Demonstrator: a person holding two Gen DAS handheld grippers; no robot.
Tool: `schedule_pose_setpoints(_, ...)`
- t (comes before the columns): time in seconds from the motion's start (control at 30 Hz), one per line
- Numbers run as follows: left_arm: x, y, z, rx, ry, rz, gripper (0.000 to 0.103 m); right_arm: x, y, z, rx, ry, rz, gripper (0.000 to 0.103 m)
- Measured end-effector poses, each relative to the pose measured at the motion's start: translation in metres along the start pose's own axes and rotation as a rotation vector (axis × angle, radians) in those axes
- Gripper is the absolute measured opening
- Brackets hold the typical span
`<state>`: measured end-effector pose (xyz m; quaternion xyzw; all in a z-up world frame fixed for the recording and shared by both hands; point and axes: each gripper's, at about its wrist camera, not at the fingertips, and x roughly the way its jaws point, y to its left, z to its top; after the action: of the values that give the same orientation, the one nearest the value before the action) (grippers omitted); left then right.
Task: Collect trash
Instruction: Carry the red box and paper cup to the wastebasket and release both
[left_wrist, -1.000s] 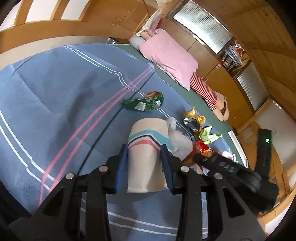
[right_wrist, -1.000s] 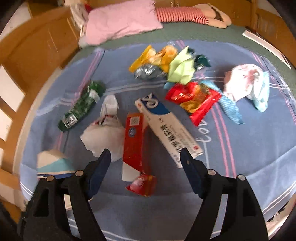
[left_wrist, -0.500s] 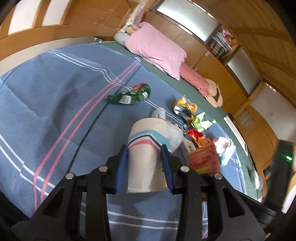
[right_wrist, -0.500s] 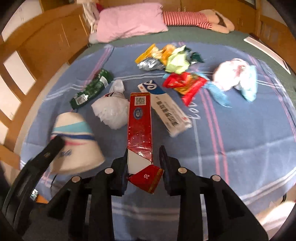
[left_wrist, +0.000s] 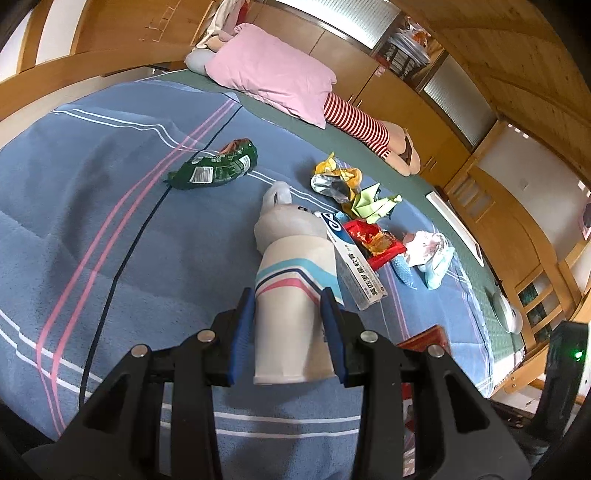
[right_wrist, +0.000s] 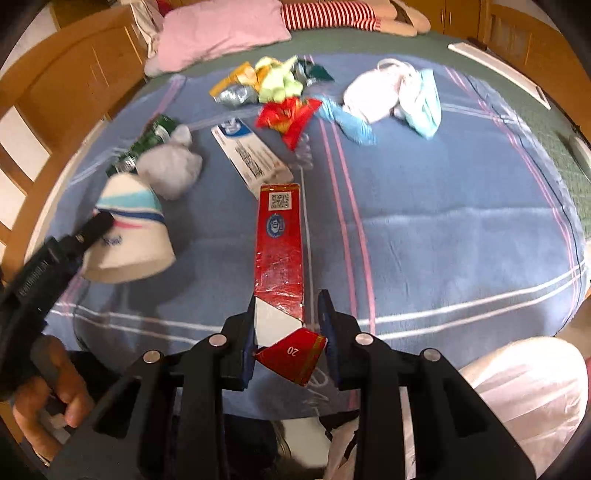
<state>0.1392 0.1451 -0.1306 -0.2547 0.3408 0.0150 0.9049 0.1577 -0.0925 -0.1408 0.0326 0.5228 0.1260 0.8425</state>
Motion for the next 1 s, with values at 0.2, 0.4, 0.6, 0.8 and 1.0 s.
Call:
schedule_pose_setpoints(0.2,0.001,-0.001,0.000,0.004,0.001,0.001,0.037,0.011,0.000,-0.003,0.012,0.032,0.016,0.031)
schedule_pose_setpoints(0.4,0.000,-0.002,0.000,0.006,0.000,-0.003,0.037,0.001,0.002,-0.001,0.010,-0.004,0.033,0.031)
schedule_pose_setpoints(0.6,-0.004,-0.002,0.000,0.006,-0.005,-0.020,0.037,-0.049,-0.007,-0.004,-0.031,-0.138,0.064,0.031)
schedule_pose_setpoints(0.8,-0.005,-0.002,0.000,0.009,-0.003,-0.034,0.037,-0.108,-0.050,-0.020,-0.077,-0.211,0.042,0.031)
schedule_pose_setpoints(1.0,-0.008,-0.002,-0.001,0.004,-0.006,-0.051,0.037,-0.138,-0.094,-0.068,-0.176,-0.153,-0.058,0.031)
